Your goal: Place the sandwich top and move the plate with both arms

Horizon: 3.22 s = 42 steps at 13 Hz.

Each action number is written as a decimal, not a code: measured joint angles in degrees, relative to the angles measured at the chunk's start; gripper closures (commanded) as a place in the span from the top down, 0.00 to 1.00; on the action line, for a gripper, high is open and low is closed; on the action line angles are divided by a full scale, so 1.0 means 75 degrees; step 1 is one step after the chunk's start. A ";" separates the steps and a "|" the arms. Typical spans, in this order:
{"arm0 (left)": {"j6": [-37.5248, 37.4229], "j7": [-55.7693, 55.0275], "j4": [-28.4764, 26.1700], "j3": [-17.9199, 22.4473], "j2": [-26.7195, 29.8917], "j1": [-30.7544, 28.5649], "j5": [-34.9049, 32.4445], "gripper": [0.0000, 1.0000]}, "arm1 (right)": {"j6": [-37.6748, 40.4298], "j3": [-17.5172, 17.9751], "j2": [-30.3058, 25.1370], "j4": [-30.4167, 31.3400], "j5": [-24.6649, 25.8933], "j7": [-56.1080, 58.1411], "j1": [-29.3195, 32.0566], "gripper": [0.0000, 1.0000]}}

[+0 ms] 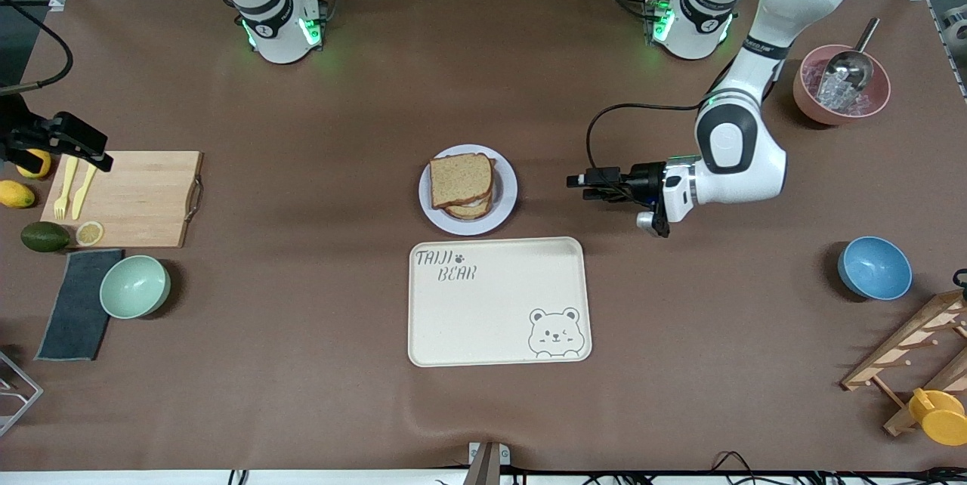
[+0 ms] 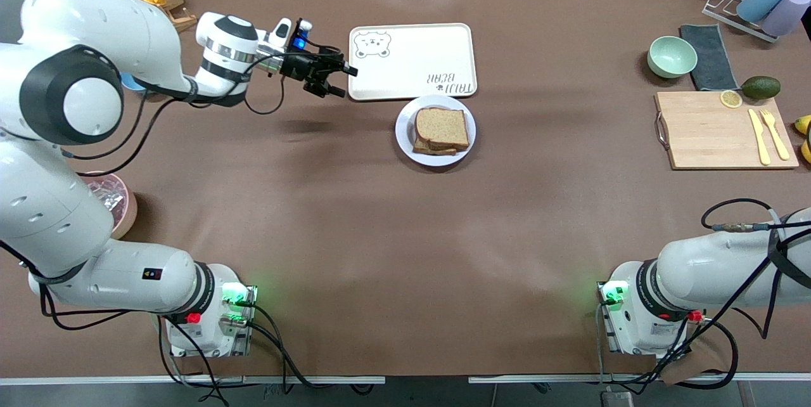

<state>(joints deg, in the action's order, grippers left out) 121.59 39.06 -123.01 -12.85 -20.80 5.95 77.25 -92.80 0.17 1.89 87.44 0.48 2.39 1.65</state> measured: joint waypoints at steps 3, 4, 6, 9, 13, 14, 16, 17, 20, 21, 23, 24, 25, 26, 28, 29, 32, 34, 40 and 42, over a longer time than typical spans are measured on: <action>0.0570 0.0246 -0.0044 -0.0036 -0.0088 0.0464 0.0565 0.94 | 0.0015 0.0001 0.0004 0.0000 0.0000 -0.0130 -0.0005 1.00; 0.0624 0.0533 -0.0087 -0.0037 -0.0170 0.0543 0.0861 0.94 | 0.0016 0.0002 0.0008 0.0000 0.0000 -0.0141 -0.0006 1.00; 0.0642 0.1455 -0.0158 -0.0036 -0.0526 0.0619 0.1639 0.90 | 0.0025 0.0002 0.0015 0.0000 0.0000 -0.0156 -0.0006 1.00; 0.0653 0.2392 -0.0168 -0.0040 -0.1111 0.0847 0.2598 0.80 | 0.0128 -0.0002 0.0019 0.0001 0.0000 -0.0178 -0.0005 1.00; 0.0996 0.2790 -0.0144 -0.0043 -0.1313 0.1301 0.3290 0.72 | 0.0164 -0.0009 0.0030 0.0003 0.0000 -0.0214 -0.0002 1.00; 0.1016 0.2970 -0.0140 -0.0043 -0.1383 0.1335 0.3449 0.72 | 0.0164 -0.0009 0.0032 0.0003 0.0000 -0.0219 -0.0002 1.00; 0.1016 0.3273 -0.0113 -0.0043 -0.1583 0.1405 0.3756 0.69 | 0.0165 -0.0011 0.0035 0.0006 0.0000 -0.0225 0.0001 1.00; 0.1016 0.3394 -0.0064 -0.0043 -0.1691 0.1453 0.3866 0.68 | 0.0165 -0.0016 0.0037 0.0007 0.0000 -0.0226 0.0003 1.00; 0.1016 0.3745 0.0094 -0.0043 -0.1965 0.1497 0.4114 0.59 | 0.0169 -0.0021 0.0038 0.0008 0.0000 -0.0228 0.0009 1.00; 0.1016 0.3886 0.0109 -0.0043 -0.2029 0.1502 0.4185 0.56 | 0.0171 -0.0021 0.0038 0.0008 0.0000 -0.0229 0.0009 1.00; 0.1016 0.4043 0.0113 -0.0048 -0.2138 0.1516 0.4294 0.54 | 0.0174 -0.0022 0.0039 0.0010 0.0000 -0.0229 0.0009 1.00; 0.1012 0.4085 0.0120 -0.0063 -0.2161 0.1517 0.4374 0.53 | 0.0174 -0.0022 0.0041 0.0012 0.0000 -0.0229 0.0009 1.00; 0.1012 0.4099 0.0129 -0.0095 -0.2170 0.1520 0.4454 0.51 | 0.0174 -0.0021 0.0042 0.0012 0.0000 -0.0229 0.0009 1.00; 0.1012 0.4101 0.0136 -0.0147 -0.2175 0.1523 0.4516 0.50 | 0.0174 -0.0021 0.0042 0.0013 0.0000 -0.0229 0.0009 1.00; 0.1012 0.4139 0.0142 -0.0202 -0.2177 0.1552 0.4585 0.44 | 0.0175 -0.0021 0.0045 0.0016 0.0000 -0.0230 0.0009 1.00; 0.1012 0.4208 0.0142 -0.0213 -0.2184 0.1561 0.4597 0.40 | 0.0176 -0.0022 0.0046 0.0017 0.0000 -0.0230 0.0009 1.00; 0.0909 0.4395 0.0142 -0.0253 -0.2229 0.1561 0.4607 0.24 | 0.0180 -0.0022 0.0054 0.0020 0.0000 -0.0231 0.0009 1.00; 0.0782 0.4503 0.0142 -0.0254 -0.2263 0.1561 0.4627 0.02 | 0.0180 -0.0022 0.0065 0.0021 0.0000 -0.0231 0.0009 1.00; 0.0363 0.5417 0.0143 -0.0300 -0.2337 0.1561 0.5018 0.00 | 0.0182 -0.0021 0.0094 0.0022 0.0000 -0.0233 0.0009 1.00; 0.0027 0.5762 0.0146 -0.0329 -0.2362 0.1561 0.5348 0.00 | 0.0182 -0.0022 0.0097 0.0022 0.0000 -0.0233 0.0009 1.00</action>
<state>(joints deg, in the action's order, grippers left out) 121.80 82.28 -121.91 -15.32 -38.51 17.66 117.36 -91.43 0.01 2.63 87.60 0.48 0.64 1.72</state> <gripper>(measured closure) 0.965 0.000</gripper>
